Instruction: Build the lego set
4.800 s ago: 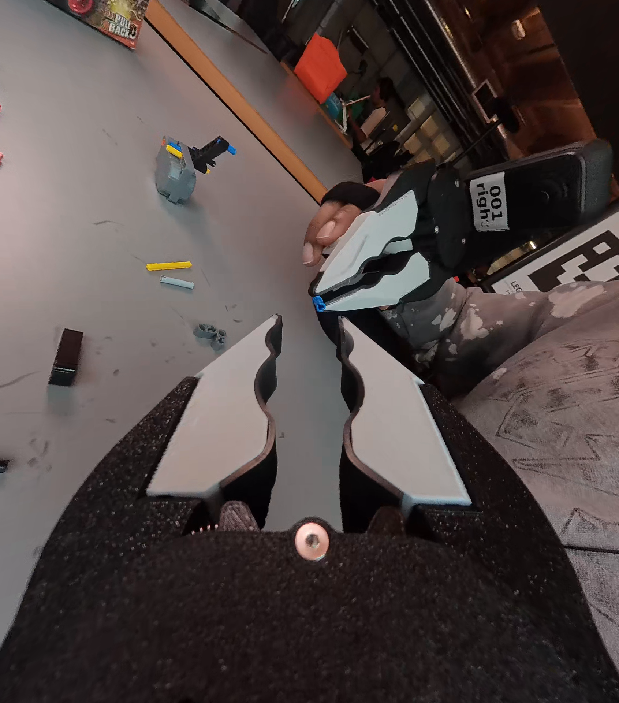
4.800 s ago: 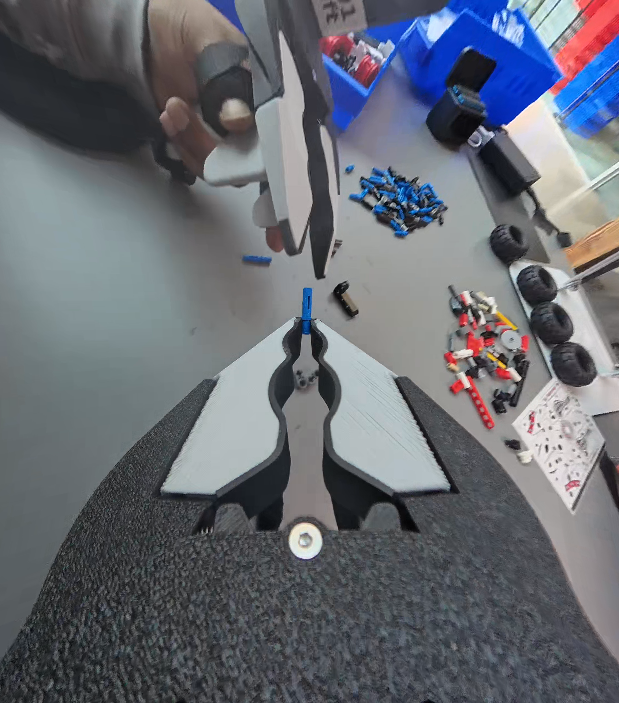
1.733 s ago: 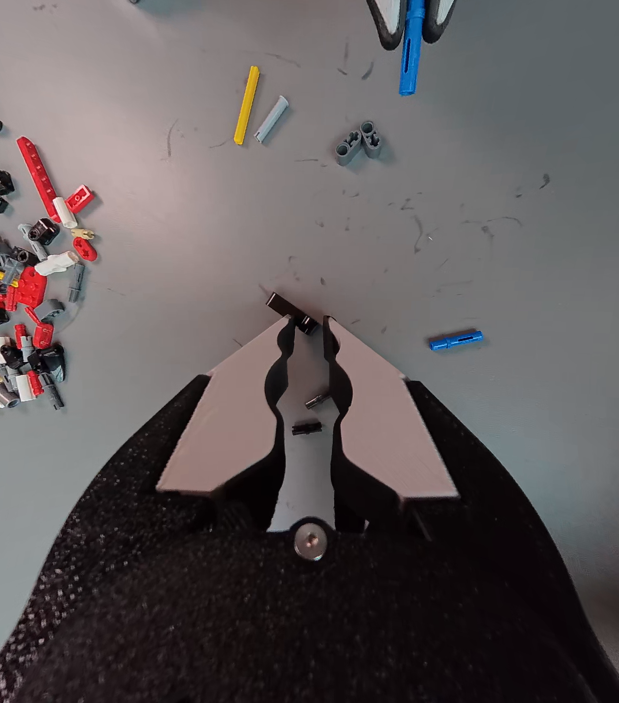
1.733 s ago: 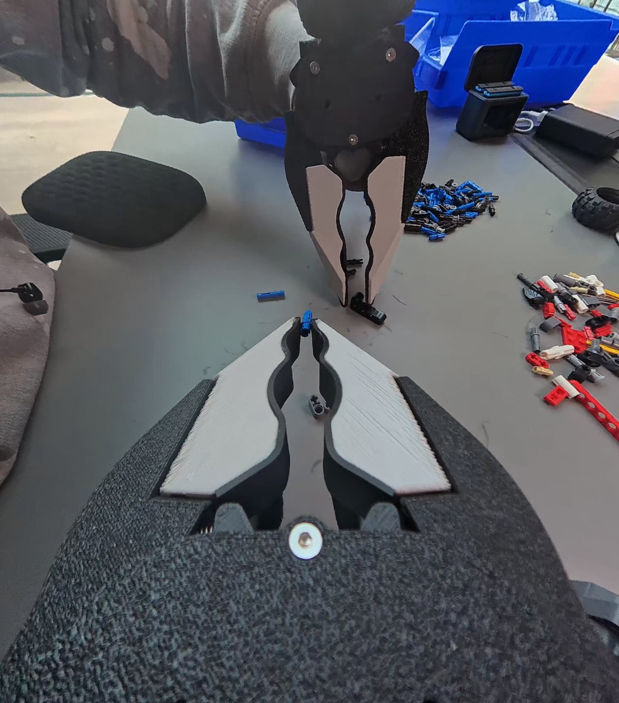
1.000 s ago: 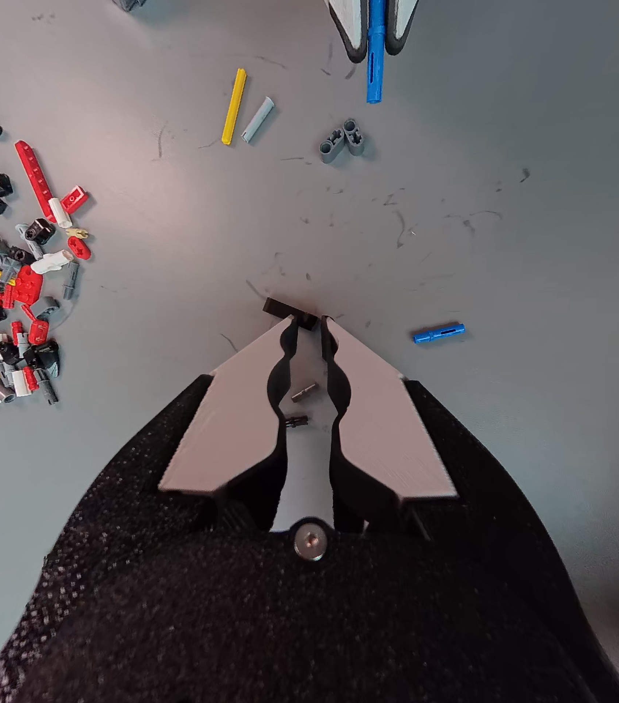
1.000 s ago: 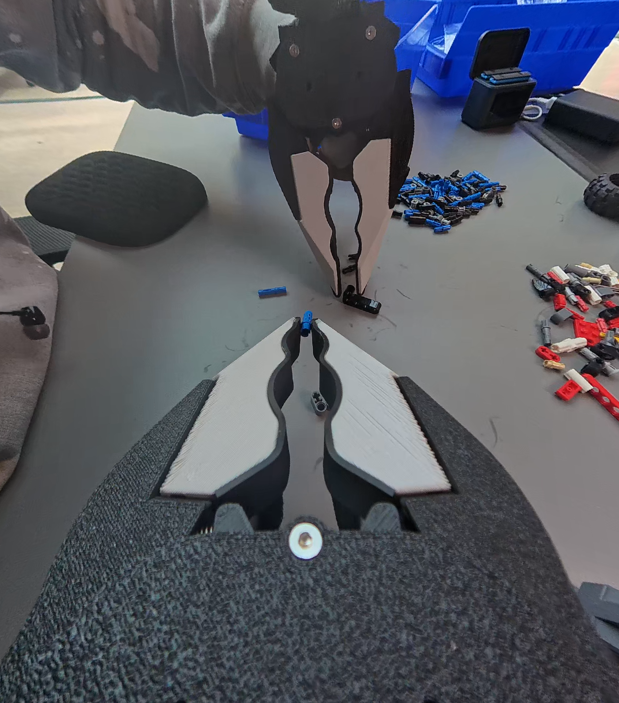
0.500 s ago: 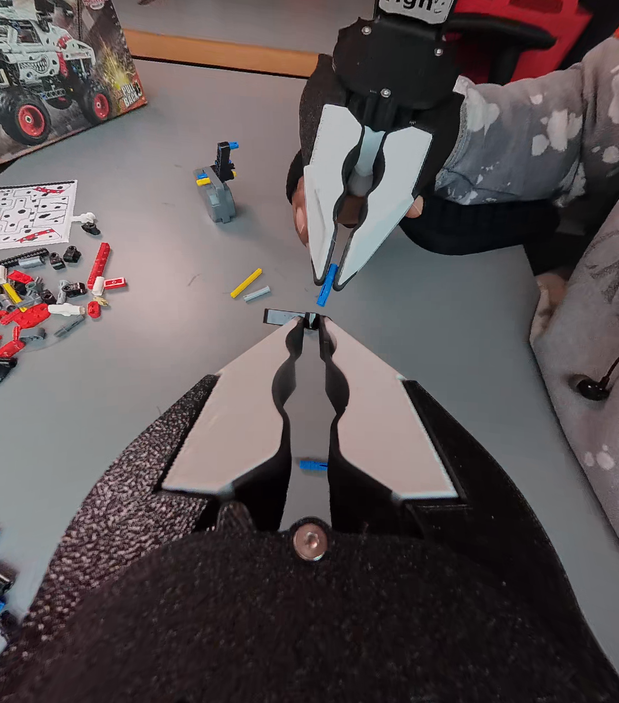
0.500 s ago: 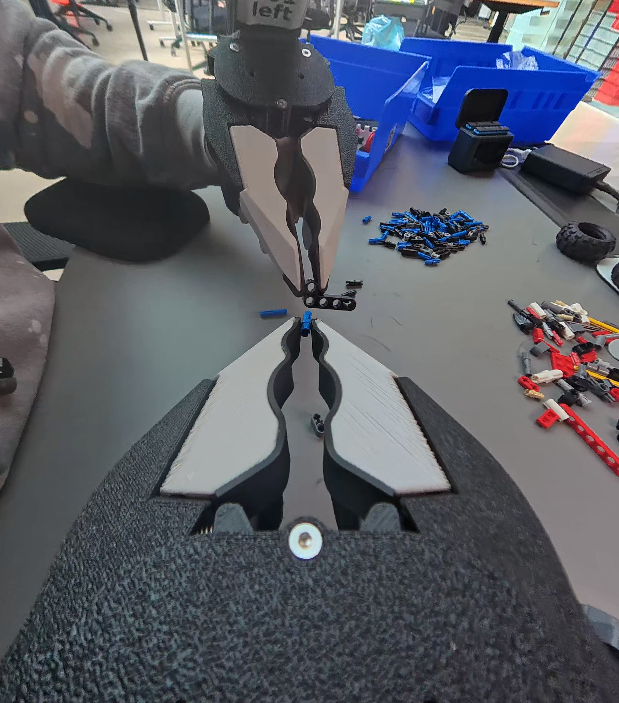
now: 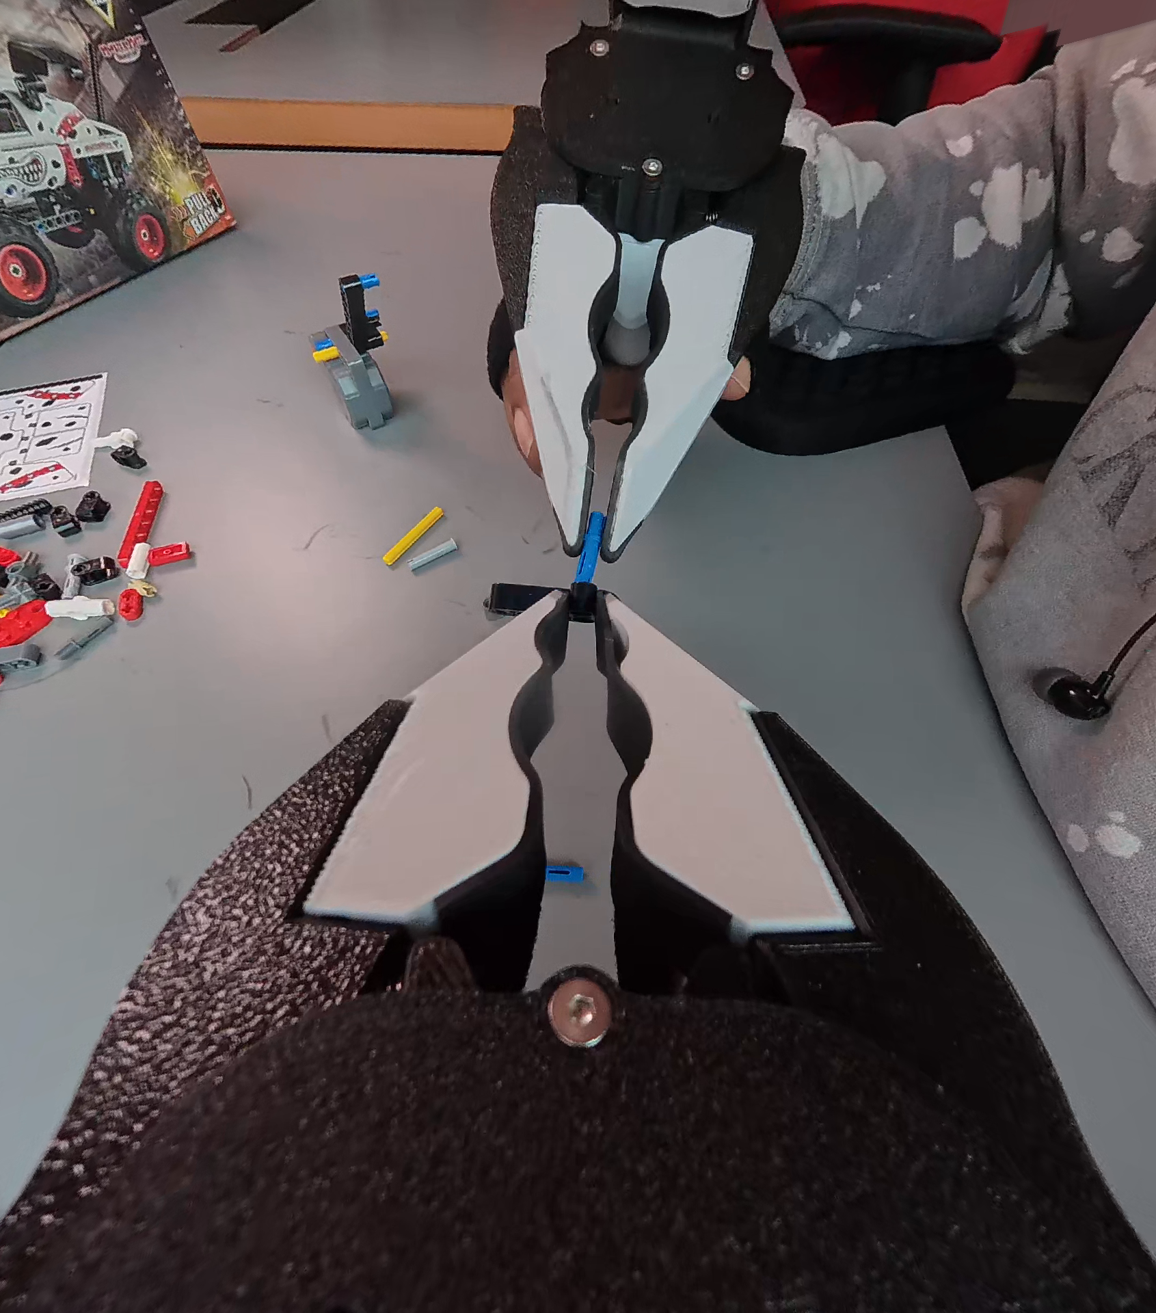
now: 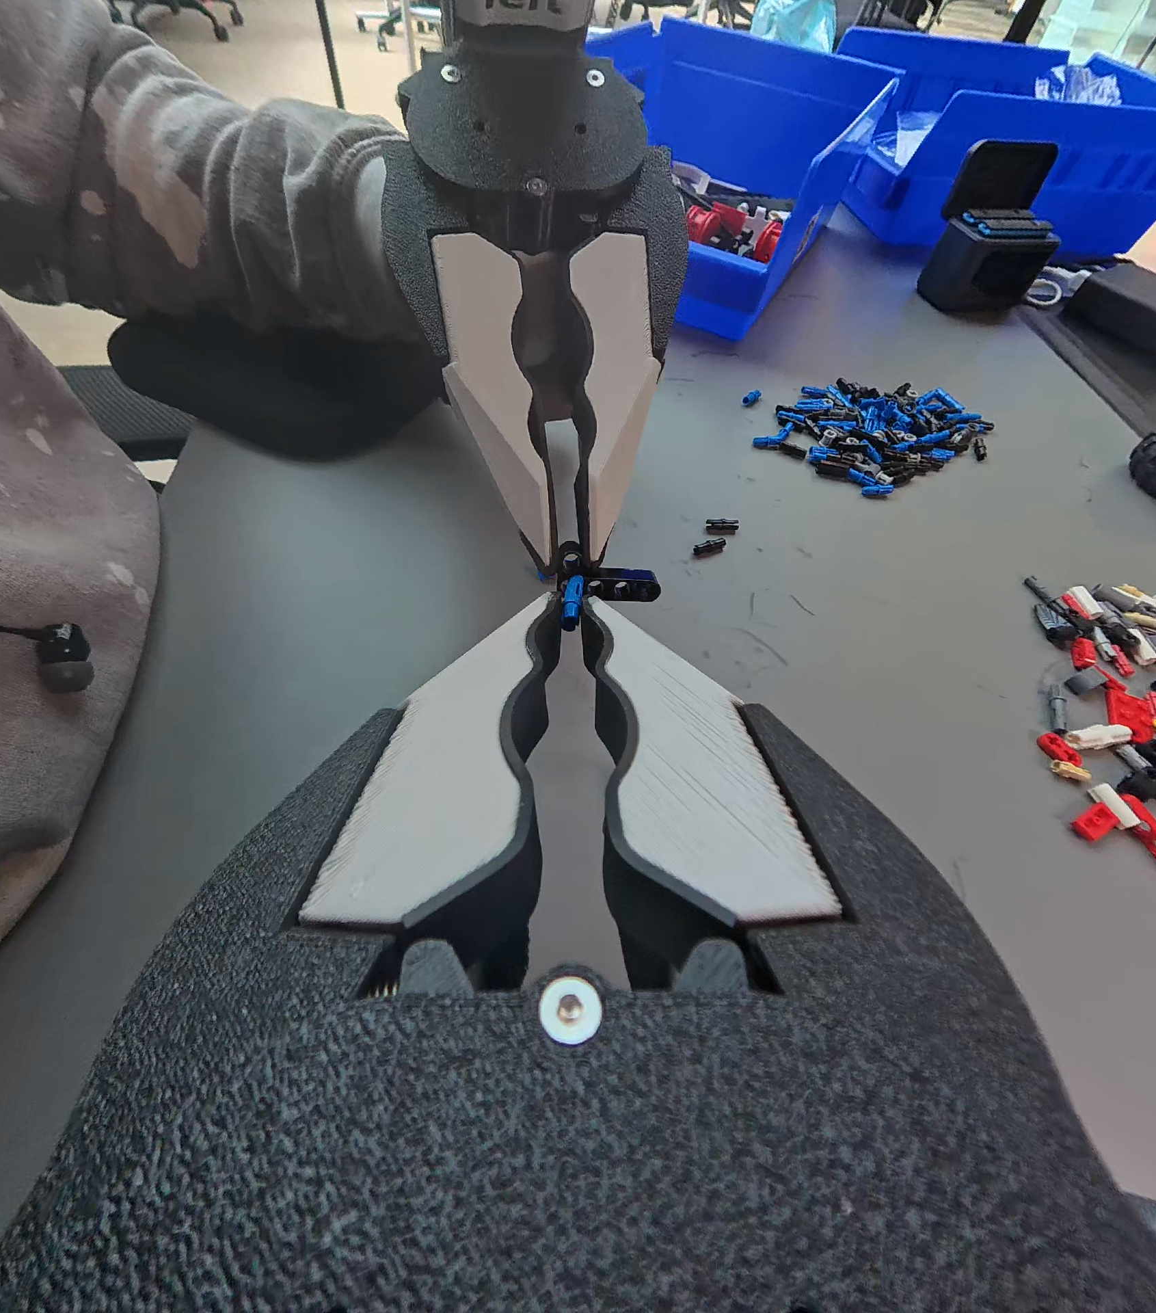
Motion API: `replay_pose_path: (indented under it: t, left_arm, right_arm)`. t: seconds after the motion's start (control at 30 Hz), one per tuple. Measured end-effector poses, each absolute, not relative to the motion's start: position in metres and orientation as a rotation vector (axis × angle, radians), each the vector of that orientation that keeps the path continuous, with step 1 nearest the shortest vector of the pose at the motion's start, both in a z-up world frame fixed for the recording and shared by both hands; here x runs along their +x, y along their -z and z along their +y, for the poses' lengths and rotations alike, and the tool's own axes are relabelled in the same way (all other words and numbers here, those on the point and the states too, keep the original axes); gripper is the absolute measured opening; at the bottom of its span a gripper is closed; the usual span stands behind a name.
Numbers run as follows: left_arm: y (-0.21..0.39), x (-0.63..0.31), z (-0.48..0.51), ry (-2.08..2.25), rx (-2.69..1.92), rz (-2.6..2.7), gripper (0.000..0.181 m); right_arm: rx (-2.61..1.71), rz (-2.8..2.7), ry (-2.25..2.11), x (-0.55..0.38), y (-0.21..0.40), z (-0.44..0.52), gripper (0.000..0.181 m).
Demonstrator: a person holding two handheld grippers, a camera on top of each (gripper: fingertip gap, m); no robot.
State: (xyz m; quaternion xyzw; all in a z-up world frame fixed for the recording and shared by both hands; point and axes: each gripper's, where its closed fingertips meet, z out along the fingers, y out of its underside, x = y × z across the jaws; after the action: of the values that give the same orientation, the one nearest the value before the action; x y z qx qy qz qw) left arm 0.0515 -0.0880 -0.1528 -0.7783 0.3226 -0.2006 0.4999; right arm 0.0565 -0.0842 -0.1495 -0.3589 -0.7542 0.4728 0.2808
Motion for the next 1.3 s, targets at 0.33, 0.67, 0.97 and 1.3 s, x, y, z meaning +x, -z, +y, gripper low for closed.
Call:
replay_pose_path:
  t: [0.33,0.67,0.97,1.3]
  left_arm:
    - [0.139,0.055,-0.093,0.515,-1.786,0.781,0.006]
    - [0.086,0.065,-0.098,0.706,-1.548,0.639,0.006]
    - [0.067,0.060,-0.099,0.839,-1.469,0.539,0.006]
    - [0.139,0.050,-0.072,0.536,-1.822,0.596,0.007]
  right_arm:
    - [-0.957,-2.005,-1.355,0.059,0.141,-0.089,0.005]
    - [-0.986,-1.655,-1.931,0.061,0.081,-0.098,0.005]
    - [-0.990,-1.467,-2.078,0.059,0.059,-0.091,0.005]
    - [-1.014,-1.401,-2.044,0.054,0.059,-0.081,0.005]
